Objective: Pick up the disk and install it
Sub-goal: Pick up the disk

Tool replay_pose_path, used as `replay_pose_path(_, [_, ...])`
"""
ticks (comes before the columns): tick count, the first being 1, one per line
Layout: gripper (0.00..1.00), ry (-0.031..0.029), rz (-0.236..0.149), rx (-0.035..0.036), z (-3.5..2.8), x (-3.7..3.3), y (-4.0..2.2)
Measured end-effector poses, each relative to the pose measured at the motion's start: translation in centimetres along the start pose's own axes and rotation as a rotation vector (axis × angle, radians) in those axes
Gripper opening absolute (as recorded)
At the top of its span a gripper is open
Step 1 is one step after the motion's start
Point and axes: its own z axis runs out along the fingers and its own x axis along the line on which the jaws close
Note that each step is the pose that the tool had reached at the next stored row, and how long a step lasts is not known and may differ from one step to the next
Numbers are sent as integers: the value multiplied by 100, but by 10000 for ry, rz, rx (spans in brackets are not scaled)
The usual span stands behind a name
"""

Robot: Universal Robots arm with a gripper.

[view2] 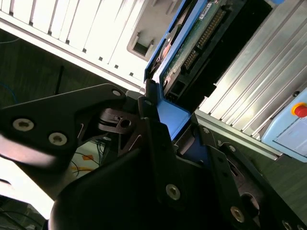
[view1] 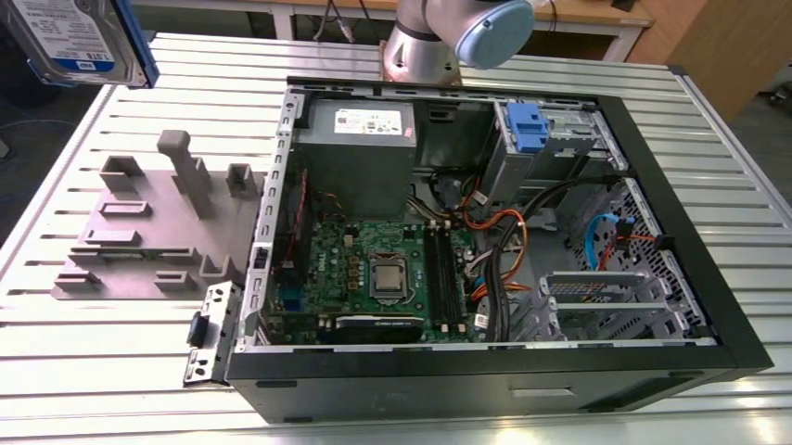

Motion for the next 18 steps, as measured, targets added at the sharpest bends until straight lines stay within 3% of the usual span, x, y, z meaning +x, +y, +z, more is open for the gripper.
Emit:
replay_pose_path(5, [36, 1, 0, 0, 0, 0, 0])
replay_pose_path(9, [36, 1, -1, 0, -39, 0, 1])
replay_pose_path(18, [36, -3, 0, 1, -39, 0, -4])
